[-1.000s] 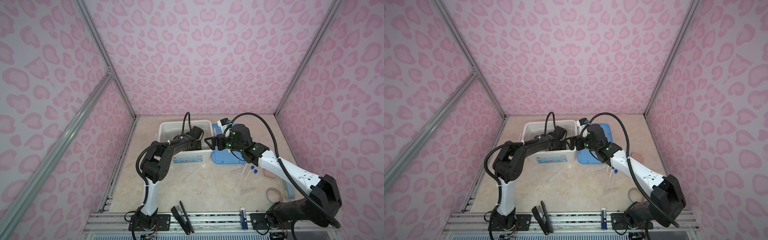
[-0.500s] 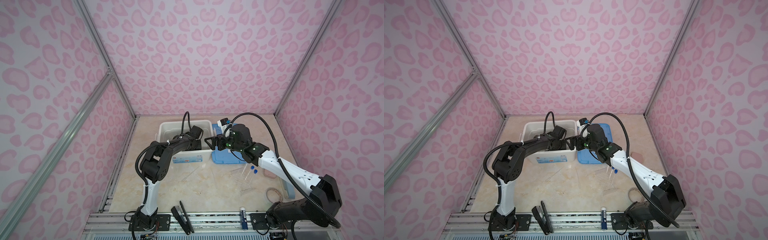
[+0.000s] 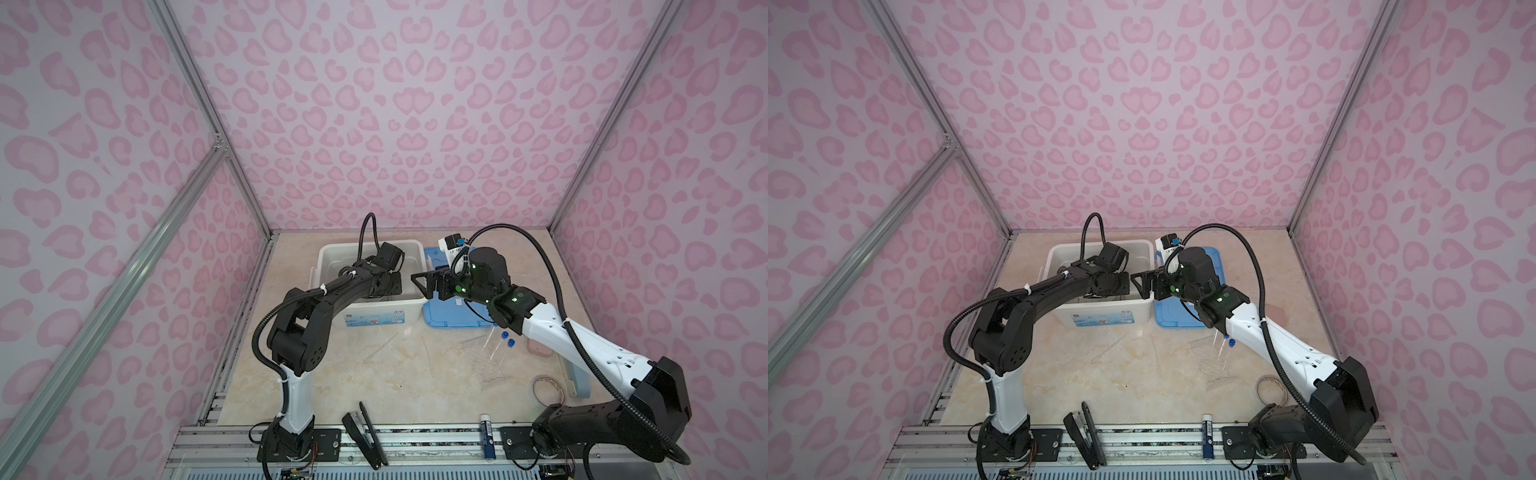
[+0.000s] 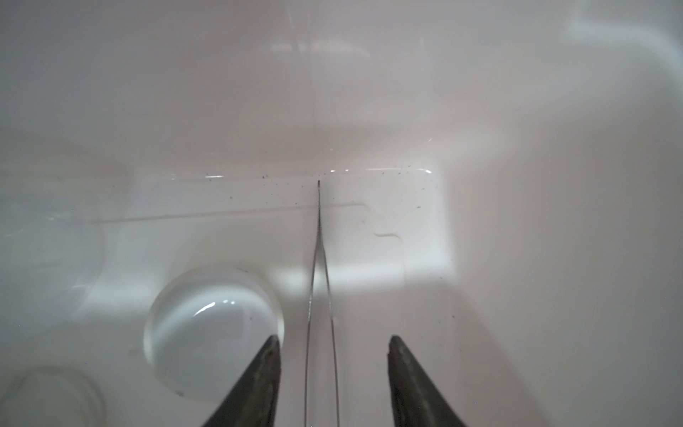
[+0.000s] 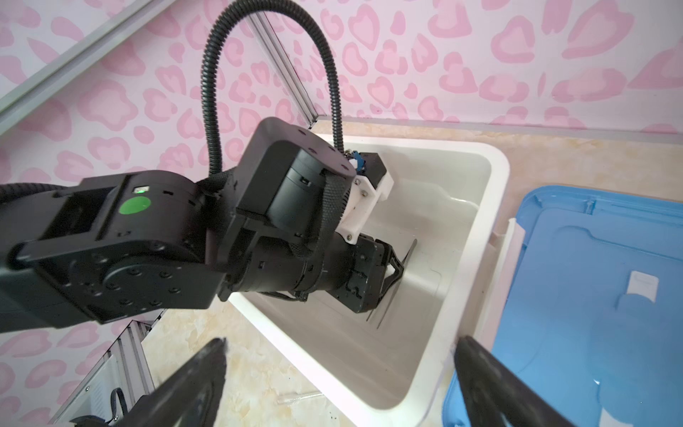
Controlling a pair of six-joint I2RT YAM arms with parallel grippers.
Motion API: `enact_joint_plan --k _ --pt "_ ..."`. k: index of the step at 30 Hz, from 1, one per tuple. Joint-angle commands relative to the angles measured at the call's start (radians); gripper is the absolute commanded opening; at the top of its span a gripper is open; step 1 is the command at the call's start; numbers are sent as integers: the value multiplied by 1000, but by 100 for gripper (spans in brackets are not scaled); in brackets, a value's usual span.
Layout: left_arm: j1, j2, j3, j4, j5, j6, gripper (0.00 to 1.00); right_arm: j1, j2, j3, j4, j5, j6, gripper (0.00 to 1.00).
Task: Organize the chemistry lab equipment
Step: 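Move the open left gripper out of the bin down to the clear dropper pipette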
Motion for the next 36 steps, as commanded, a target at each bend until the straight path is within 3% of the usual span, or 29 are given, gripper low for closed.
enact_joint_plan --k 1,6,16,19,25,30,36 --pt "2 -79 19 -18 7 5 64 2 -20 0 -13 15 -17 97" --pt "2 -202 17 -32 22 -5 98 1 -62 0 -47 26 -44 97" --pt "-2 -475 -85 -46 121 -113 98 1 -212 -52 -128 88 -160 99" --pt "-30 -544 -121 -54 164 -157 99 1 -246 -59 -201 53 -237 99" --pt "-152 -651 -285 -81 126 -275 95 1 -307 -112 -322 40 -280 99" --pt "-306 -686 -409 -66 45 -412 83 2 -332 -174 -356 41 -272 98" --pt "-468 -587 -485 3 -6 -541 79 1 -326 -179 -373 40 -265 99"
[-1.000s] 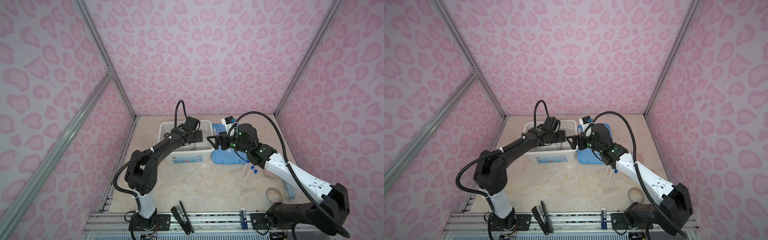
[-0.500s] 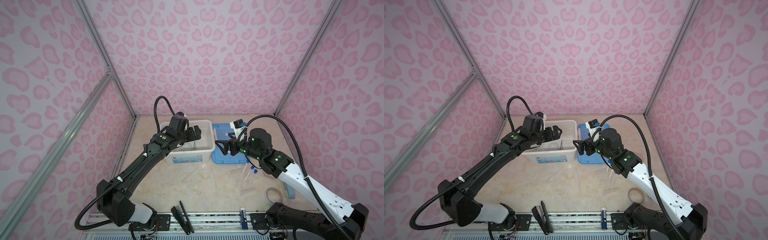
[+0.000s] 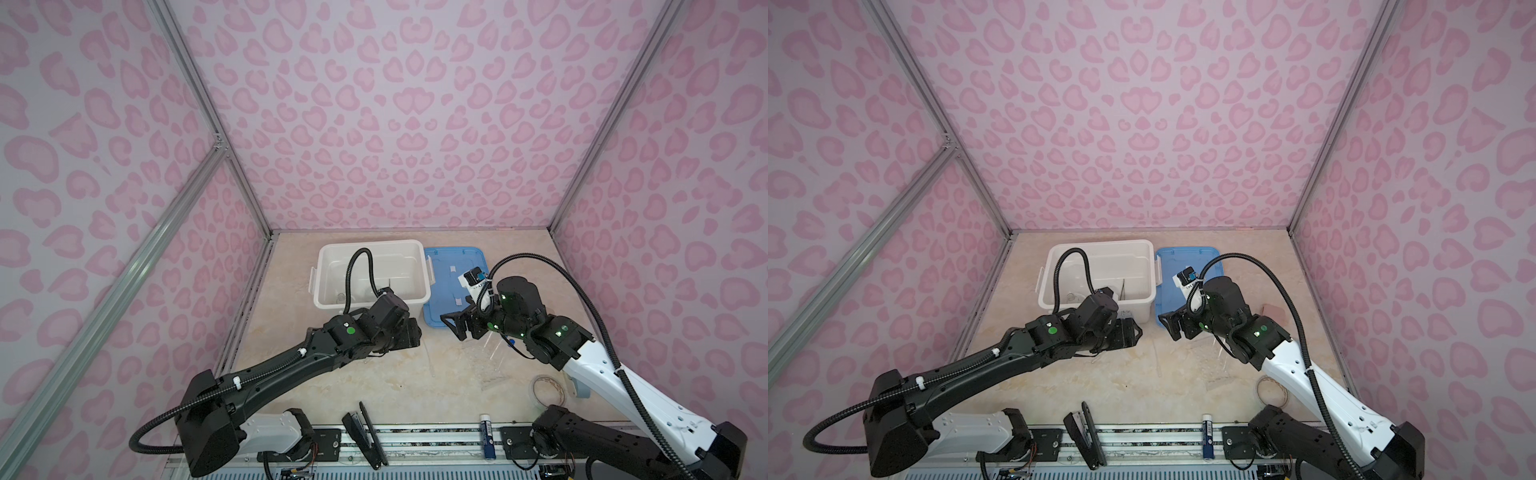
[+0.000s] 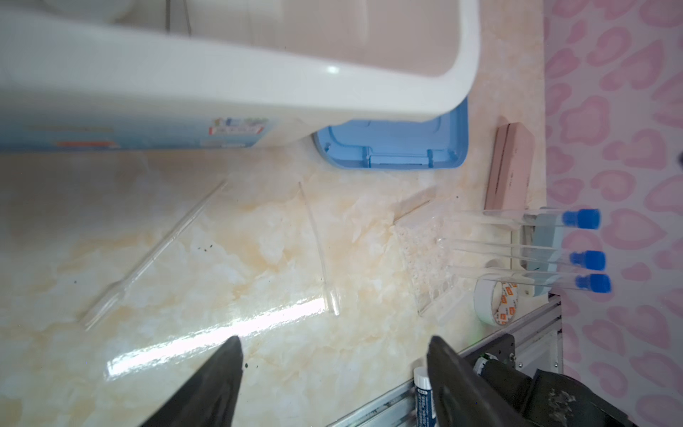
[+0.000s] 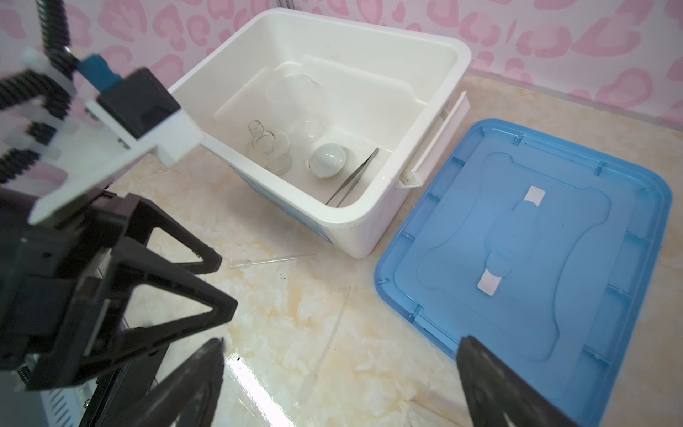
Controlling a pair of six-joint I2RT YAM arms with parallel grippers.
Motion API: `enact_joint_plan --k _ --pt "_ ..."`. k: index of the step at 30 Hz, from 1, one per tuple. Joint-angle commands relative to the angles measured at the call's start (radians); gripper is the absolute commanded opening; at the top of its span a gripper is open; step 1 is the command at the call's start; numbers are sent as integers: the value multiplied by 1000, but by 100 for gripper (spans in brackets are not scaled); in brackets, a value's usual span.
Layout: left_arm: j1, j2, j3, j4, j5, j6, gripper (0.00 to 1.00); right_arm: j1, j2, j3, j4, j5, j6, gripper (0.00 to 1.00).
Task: Organize the chemistry lab equipment
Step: 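Move the open left gripper out of the bin down to the clear dropper pipette, then close the left gripper on the bulb end of the dropper pipette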
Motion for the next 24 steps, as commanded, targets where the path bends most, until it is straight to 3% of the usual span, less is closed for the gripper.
enact_joint_plan --k 1,6,15,21,24 --pt "-62 72 4 47 -61 -100 78 2 12 3 -18 -7 -1 99" --pt "-114 237 18 62 -28 -114 66 1 33 12 -39 5 -3 98" --pt "-145 414 123 45 10 -56 59 1 5 -19 -9 34 9 98" --pt "-145 456 138 -3 28 -40 46 1 -12 -27 -13 54 9 98" --pt "-145 473 133 15 50 -37 45 1 -25 -39 4 60 14 98"
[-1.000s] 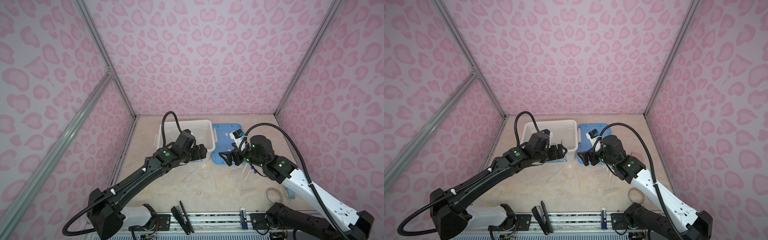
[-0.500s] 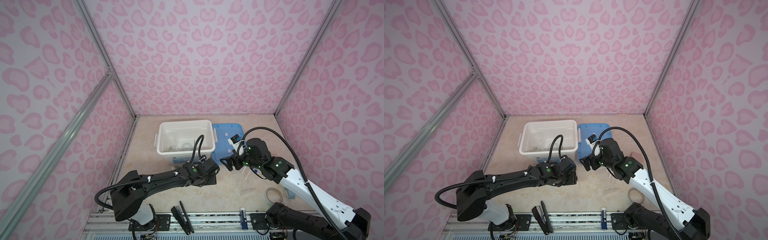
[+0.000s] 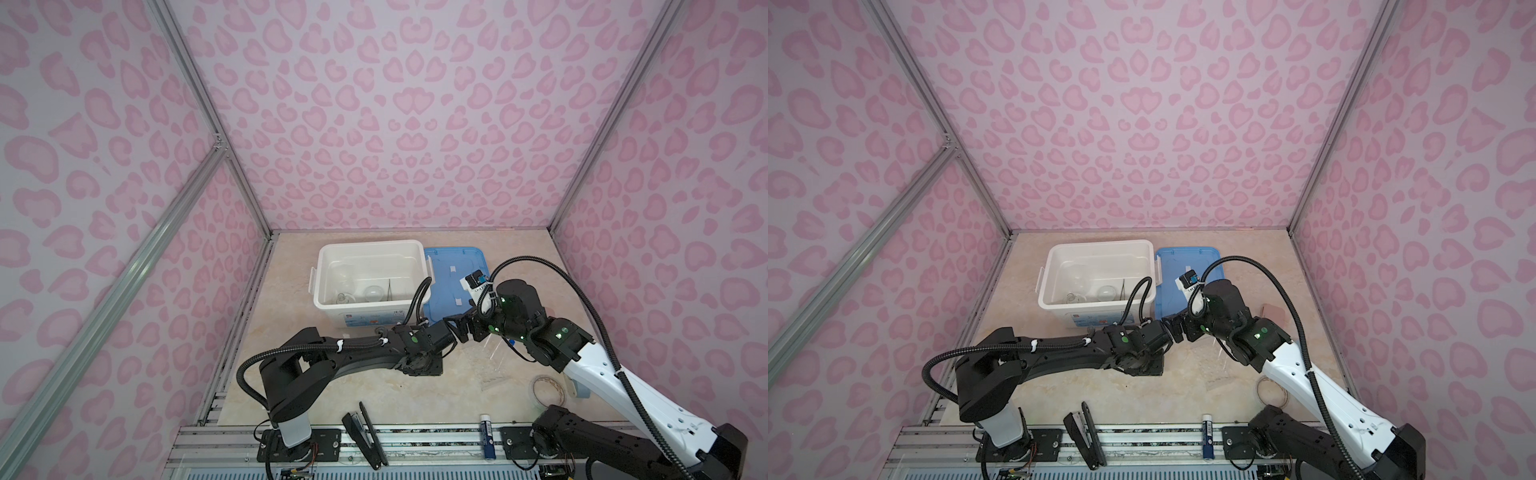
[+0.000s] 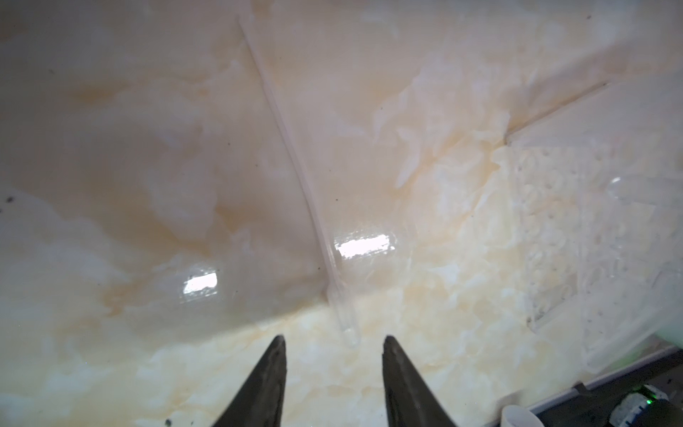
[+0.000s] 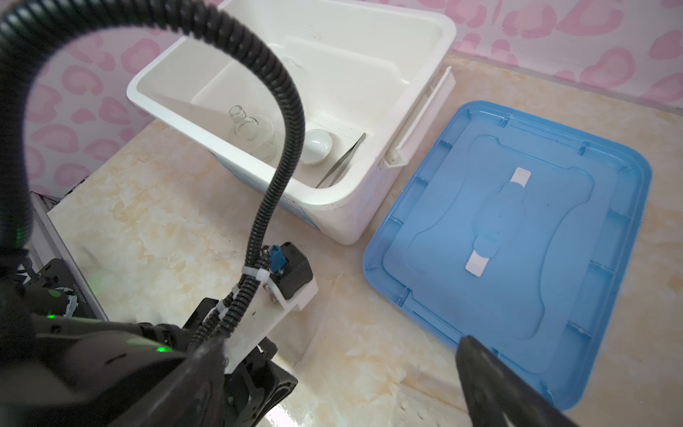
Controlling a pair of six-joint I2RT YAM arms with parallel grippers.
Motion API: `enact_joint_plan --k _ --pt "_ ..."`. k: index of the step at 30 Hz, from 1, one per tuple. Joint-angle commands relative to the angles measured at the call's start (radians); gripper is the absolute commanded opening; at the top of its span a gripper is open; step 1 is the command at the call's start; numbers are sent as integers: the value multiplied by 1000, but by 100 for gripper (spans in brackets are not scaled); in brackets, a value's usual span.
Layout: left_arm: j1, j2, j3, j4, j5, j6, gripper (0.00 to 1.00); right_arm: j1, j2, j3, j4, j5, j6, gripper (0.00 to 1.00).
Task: Organize the chemistry lab equipment
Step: 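Close the left gripper on the bulb end of the dropper pipette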
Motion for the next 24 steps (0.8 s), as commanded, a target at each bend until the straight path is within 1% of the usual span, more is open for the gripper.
enact_joint_plan --k 1,4,8,11,13,16,18,20,23,24 --pt "-1 27 8 -6 29 11 45 1 -8 -13 27 17 10 98" --pt "-2 50 21 -7 39 21 45 1 -10 -11 22 26 10 98" --pt "-3 71 29 -23 21 29 45 2 -26 -21 26 39 9 98" --pt "-5 83 32 -26 23 31 44 1 -38 -31 37 45 12 98" --pt "-5 87 31 -35 13 32 39 1 -39 -33 40 45 12 98" --pt "-7 94 29 -51 3 32 37 1 -34 -35 41 46 11 98" --pt "-9 92 21 -49 4 29 30 1 -33 -35 40 46 10 98" --pt "-9 90 19 -51 0 28 28 1 -34 -39 42 47 10 98" --pt "-9 92 18 -51 1 26 21 2 -36 -44 46 47 11 98" --pt "-8 94 20 -51 1 25 20 1 -37 -43 46 47 9 98"
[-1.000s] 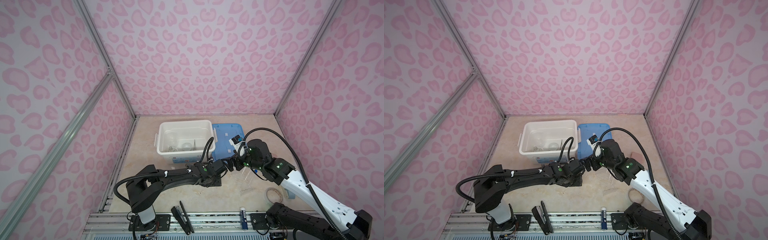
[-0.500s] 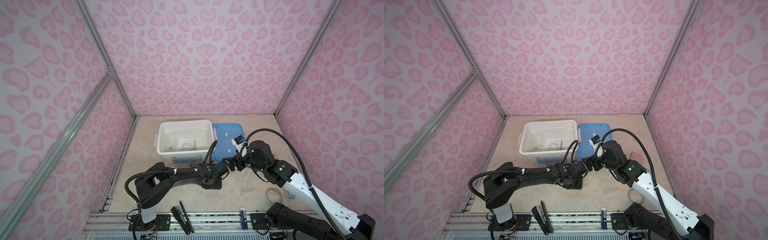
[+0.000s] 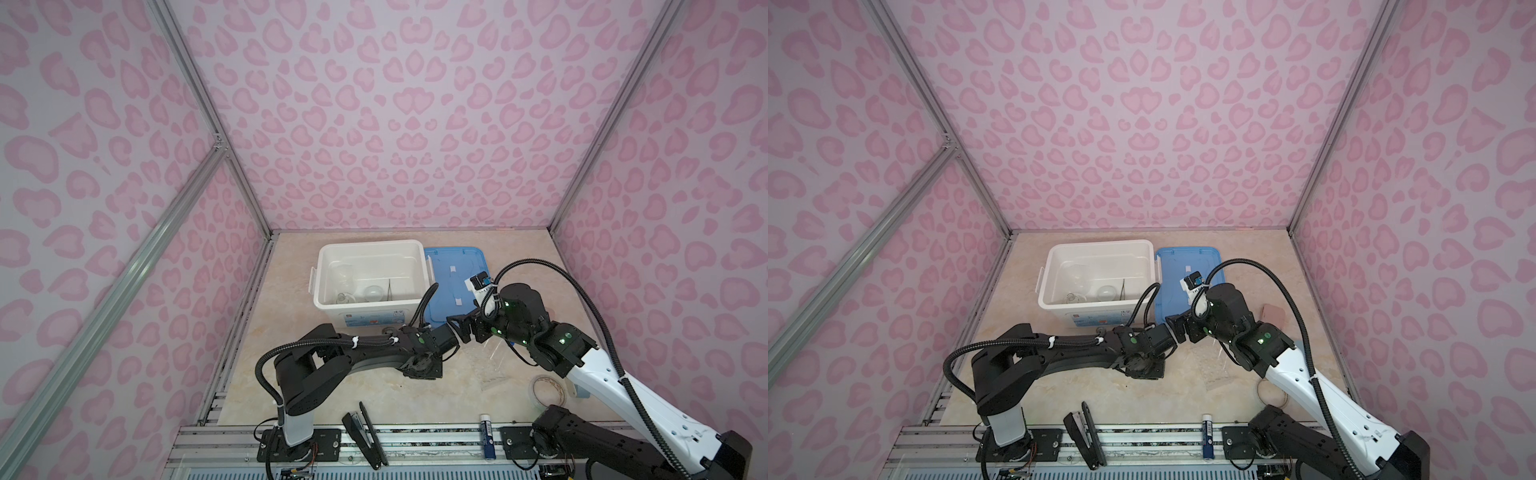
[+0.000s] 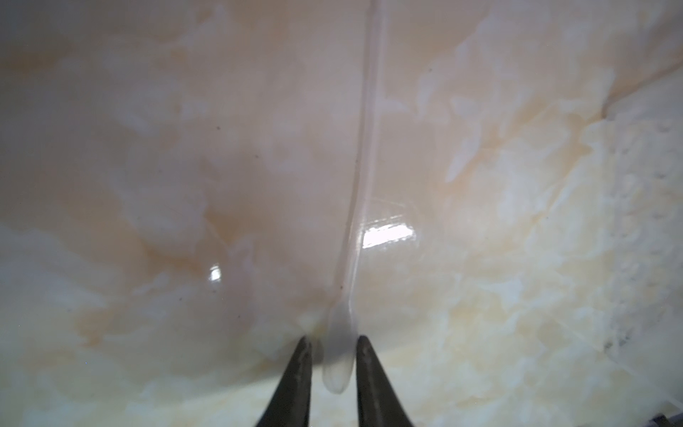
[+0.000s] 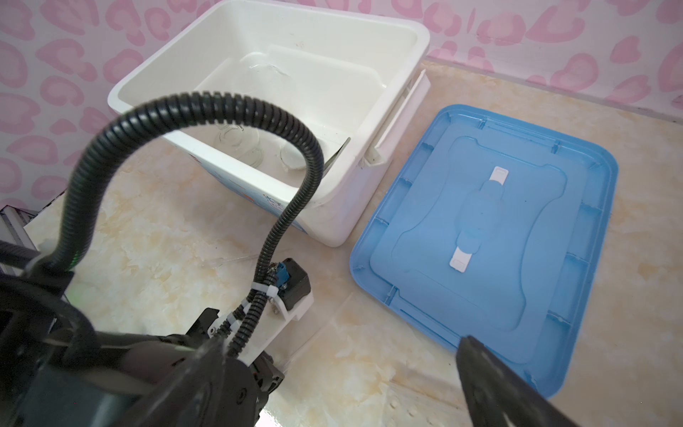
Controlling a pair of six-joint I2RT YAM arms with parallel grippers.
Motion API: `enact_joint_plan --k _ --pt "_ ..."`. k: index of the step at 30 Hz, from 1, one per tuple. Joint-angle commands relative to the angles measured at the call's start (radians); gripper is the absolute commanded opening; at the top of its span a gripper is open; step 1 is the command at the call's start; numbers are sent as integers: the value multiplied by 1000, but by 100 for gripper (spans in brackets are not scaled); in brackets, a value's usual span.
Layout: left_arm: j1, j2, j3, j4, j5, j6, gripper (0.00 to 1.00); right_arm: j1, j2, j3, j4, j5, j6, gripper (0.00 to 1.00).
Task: Organize the chemistry lab equipment
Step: 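Close the left gripper on the bulb end of the dropper pipette, then lift the pipette and carry it over the white bin with the left gripper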
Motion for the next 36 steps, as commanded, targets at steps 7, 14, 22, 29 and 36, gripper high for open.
enact_joint_plan --k 7,14,22,29,36 --pt "-2 15 10 -31 0 3 11 1 -13 -5 21 8 -3 98" --pt "-2 -59 -13 -34 -6 2 7 2 -23 -3 10 27 -11 98" --pt "-22 -226 -35 -31 -27 41 7 2 -105 -37 73 116 24 98" --pt "-36 -341 -1 -48 -36 92 8 2 -197 -52 148 189 60 98" --pt "72 -426 139 -173 -37 213 8 0 -161 -21 205 153 84 99"
